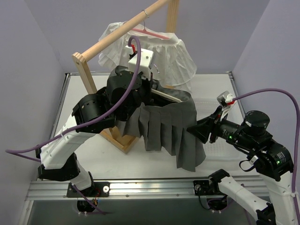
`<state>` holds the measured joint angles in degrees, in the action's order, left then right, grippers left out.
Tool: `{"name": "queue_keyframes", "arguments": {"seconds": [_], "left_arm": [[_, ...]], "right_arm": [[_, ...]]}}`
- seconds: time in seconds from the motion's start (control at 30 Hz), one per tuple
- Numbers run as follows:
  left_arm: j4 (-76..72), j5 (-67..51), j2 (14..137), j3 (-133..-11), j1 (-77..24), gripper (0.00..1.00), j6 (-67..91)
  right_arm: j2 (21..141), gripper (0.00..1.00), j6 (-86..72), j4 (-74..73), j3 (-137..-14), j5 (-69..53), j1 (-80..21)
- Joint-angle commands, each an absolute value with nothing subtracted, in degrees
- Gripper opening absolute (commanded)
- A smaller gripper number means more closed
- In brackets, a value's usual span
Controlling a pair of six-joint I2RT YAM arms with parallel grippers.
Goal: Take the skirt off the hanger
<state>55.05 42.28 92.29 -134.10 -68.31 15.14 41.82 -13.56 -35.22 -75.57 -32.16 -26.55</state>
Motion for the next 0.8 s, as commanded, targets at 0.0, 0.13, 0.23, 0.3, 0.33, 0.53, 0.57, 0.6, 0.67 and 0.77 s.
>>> {"name": "queue_keyframes", "arguments": {"seconds": [0.0, 0.13, 0.23, 0.3, 0.33, 0.53, 0.57, 0.6, 0.67, 0.77], "left_arm": [[52.12, 44.56, 89.39, -136.41, -68.55, 0.02, 13.71], [51.86, 44.91, 89.21, -136.58, -68.55, 0.02, 13.27], [51.77, 45.26, 89.3, -136.58, -68.55, 0.02, 13.01], [51.68, 45.7, 89.3, -136.49, -68.55, 0.02, 12.66], [51.51, 45.88, 89.21, -136.15, -68.55, 0.02, 12.57], [44.59, 49.82, 86.76, -130.53, -68.55, 0.02, 9.76], [43.17, 50.44, 86.31, -129.39, -68.47, 0.02, 8.54], [42.2, 50.97, 85.96, -127.81, -68.38, 0.02, 8.0], [41.22, 51.59, 85.87, -127.62, -67.85, 0.02, 7.74], [40.34, 51.42, 85.87, -127.62, -67.59, 0.02, 7.3]], "right_arm": [[41.48, 0.38, -13.01, -34.98, -75.5, -31.73, -26.28], [41.48, 0.2, -12.74, -35.42, -75.32, -31.38, -26.28], [41.4, 0.0, -12.74, -35.77, -75.5, -30.77, -26.37], [41.4, 0.0, -12.92, -36.64, -76.28, -29.45, -26.28], [41.4, 0.0, -12.83, -37.0, -76.64, -29.18, -26.37], [38.68, 0.0, -14.24, -39.19, -81.46, -21.29, -26.28], [38.41, 0.0, -14.41, -39.81, -82.43, -20.31, -26.28], [37.97, 0.0, -14.59, -40.51, -83.49, -19.08, -26.37], [37.97, 0.0, -15.38, -42.97, -86.55, -16.1, -26.37], [37.01, 0.0, -16.43, -45.08, -88.67, -13.03, -26.45]]}}
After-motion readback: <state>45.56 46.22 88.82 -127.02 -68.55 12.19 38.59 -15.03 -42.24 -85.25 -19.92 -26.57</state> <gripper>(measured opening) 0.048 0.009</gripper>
